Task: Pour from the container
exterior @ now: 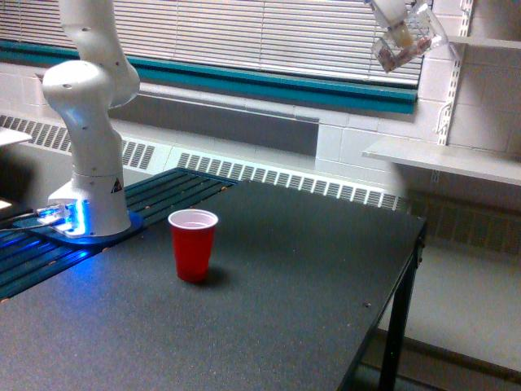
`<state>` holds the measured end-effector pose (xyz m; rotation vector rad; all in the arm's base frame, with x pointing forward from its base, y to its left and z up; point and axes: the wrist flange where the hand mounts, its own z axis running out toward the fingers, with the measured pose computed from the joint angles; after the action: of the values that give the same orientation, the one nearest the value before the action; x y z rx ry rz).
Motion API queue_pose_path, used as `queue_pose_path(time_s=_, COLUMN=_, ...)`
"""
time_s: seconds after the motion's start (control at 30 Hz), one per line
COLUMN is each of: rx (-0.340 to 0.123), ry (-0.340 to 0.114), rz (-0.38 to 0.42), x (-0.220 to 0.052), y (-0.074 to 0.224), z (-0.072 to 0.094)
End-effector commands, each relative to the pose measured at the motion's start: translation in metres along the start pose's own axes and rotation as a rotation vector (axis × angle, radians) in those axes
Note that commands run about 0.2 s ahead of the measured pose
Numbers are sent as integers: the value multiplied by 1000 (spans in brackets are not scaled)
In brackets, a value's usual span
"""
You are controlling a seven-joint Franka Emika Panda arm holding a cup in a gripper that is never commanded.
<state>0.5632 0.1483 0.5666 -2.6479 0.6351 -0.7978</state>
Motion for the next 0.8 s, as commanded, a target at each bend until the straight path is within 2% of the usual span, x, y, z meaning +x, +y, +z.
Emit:
queue_pose_path(time_s=0.03, rx=3, ry=-1, rz=-12, x=-1, y=-2, z=2)
queue_pose_path(time_s=0.23, rx=14, ry=12, rz=-17, x=-3, y=3, z=7)
queue_pose_path(time_s=0.4, rx=-1, ry=19, rz=-32, x=0, y=14, z=8)
queue_pose_path(time_s=0.6, rx=-50, ry=28, rz=-45, x=3, y=39, z=8)
queue_pose_path(time_s=0.8, rx=-120, ry=36, rz=-54, x=5, y=71, z=3)
